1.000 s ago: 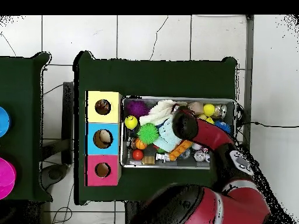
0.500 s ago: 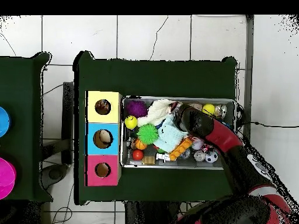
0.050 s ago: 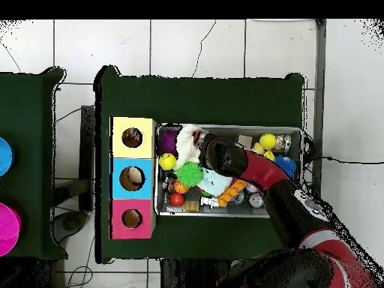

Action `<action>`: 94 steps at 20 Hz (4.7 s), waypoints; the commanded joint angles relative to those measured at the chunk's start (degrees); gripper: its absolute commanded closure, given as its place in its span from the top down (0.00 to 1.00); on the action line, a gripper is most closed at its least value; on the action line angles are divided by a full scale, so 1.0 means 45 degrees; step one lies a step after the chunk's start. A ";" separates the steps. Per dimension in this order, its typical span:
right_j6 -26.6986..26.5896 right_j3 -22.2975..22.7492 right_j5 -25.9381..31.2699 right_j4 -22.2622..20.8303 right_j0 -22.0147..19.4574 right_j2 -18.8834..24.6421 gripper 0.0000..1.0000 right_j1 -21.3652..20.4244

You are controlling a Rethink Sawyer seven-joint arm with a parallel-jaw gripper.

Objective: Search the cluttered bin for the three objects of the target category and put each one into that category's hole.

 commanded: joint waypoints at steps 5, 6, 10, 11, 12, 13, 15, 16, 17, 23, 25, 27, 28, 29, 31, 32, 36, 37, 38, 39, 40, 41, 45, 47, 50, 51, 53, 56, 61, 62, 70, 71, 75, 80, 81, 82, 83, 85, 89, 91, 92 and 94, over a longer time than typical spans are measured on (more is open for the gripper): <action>0.1776 0.2080 -0.0567 -0.1141 0.2952 -0.1089 1.00 -0.2015; 0.2031 0.2015 -0.0592 -0.1089 0.3469 -0.1756 1.00 -0.2276; 0.3025 0.2028 0.0284 -0.0265 0.5117 -0.3965 1.00 -0.2876; 0.3227 0.1906 0.0472 -0.0137 0.5595 -0.4597 1.00 -0.2922; 0.3424 0.1845 0.0816 0.0082 0.5945 -0.5078 1.00 -0.2920; 0.3632 0.1780 0.1288 0.0373 0.6189 -0.5411 1.00 -0.2841; 0.3666 0.1600 0.1548 0.0637 0.6658 -0.6047 1.00 -0.2675; 0.3684 0.1541 0.1690 0.0801 0.6825 -0.6298 1.00 -0.2586; 0.3656 0.1467 0.1786 0.0937 0.7034 -0.6573 1.00 -0.2453; 0.3967 0.0678 0.2514 0.1848 0.8025 -0.8080 1.00 -0.1076; 0.4247 0.0436 0.2829 0.2290 0.8425 -0.8685 1.00 -0.0486; 0.4585 0.0249 0.3281 0.2680 0.8888 -0.9373 1.00 0.0021; 0.4781 0.0124 0.3592 0.2862 0.9172 -0.9791 1.00 0.0275; 0.4998 -0.0017 0.4097 0.3023 0.9404 -1.0163 1.00 0.0550; 0.5247 -0.0104 0.5066 0.3363 0.9667 -1.0605 1.00 0.0904; 0.5327 -0.0105 0.5597 0.3507 0.9714 -1.0716 1.00 0.1016; 0.5666 -0.0066 0.6166 0.3798 0.9967 -1.1238 1.00 0.1373; 0.5722 -0.0094 0.6279 0.3834 1.0018 -1.1332 1.00 0.1400; 0.5725 -0.0053 0.6392 0.3849 1.0038 -1.1352 1.00 0.1349; 0.5691 -0.0142 0.6519 0.3856 1.0008 -1.1330 1.00 0.1318; 0.5473 -0.0047 0.6202 0.3853 0.9835 -1.1079 1.00 0.1154; 0.5365 -0.0029 0.5836 0.3892 0.9716 -1.0835 1.00 0.1042; 0.4637 0.0663 0.0416 0.3583 0.8487 -0.8884 1.00 0.0214; 0.4283 0.0757 -0.0443 0.3102 0.8385 -0.8637 1.00 -0.0359; 0.4108 0.1010 -0.0315 0.2851 0.8805 -0.8951 1.00 -0.1393; 0.3950 0.0957 -0.0243 0.2792 0.8863 -0.9014 1.00 -0.1643; 0.3671 0.0898 -0.0051 0.2784 0.8897 -0.9043 1.00 -0.2051; 0.3247 0.0686 0.0539 0.2794 0.8896 -0.9139 1.00 -0.2486; 0.2834 0.0458 0.1315 0.2828 0.8654 -0.8771 1.00 -0.2960; 0.2729 0.0461 0.1248 0.2804 0.8493 -0.8498 1.00 -0.2976; 0.1605 0.0368 0.0587 0.2268 0.6754 -0.5832 1.00 -0.2434; 0.1527 0.0355 0.0528 0.2168 0.6553 -0.5524 1.00 -0.2346; 0.1458 0.0197 0.0450 0.1726 0.6066 -0.4659 1.00 -0.2074; 0.1815 0.0068 0.0318 0.1191 0.5908 -0.4232 1.00 -0.1846; 0.1903 -0.0019 0.0338 0.1123 0.5950 -0.4224 1.00 -0.1854; 0.2035 -0.0019 0.0340 0.1087 0.5999 -0.4217 1.00 -0.1868; 0.2168 -0.0019 0.0342 0.1050 0.6049 -0.4209 1.00 -0.1883; 0.2404 -0.0021 0.0321 0.0993 0.6163 -0.4218 1.00 -0.1931; 0.2630 -0.0179 0.0128 0.0776 0.6287 -0.4205 1.00 -0.1895; 0.2817 -0.0318 -0.0188 0.0646 0.6523 -0.4512 1.00 -0.1896; 0.2951 -0.0433 -0.0419 0.0566 0.6718 -0.4803 1.00 -0.1893; 0.3141 -0.0797 -0.0929 0.0388 0.7059 -0.5371 1.00 -0.1769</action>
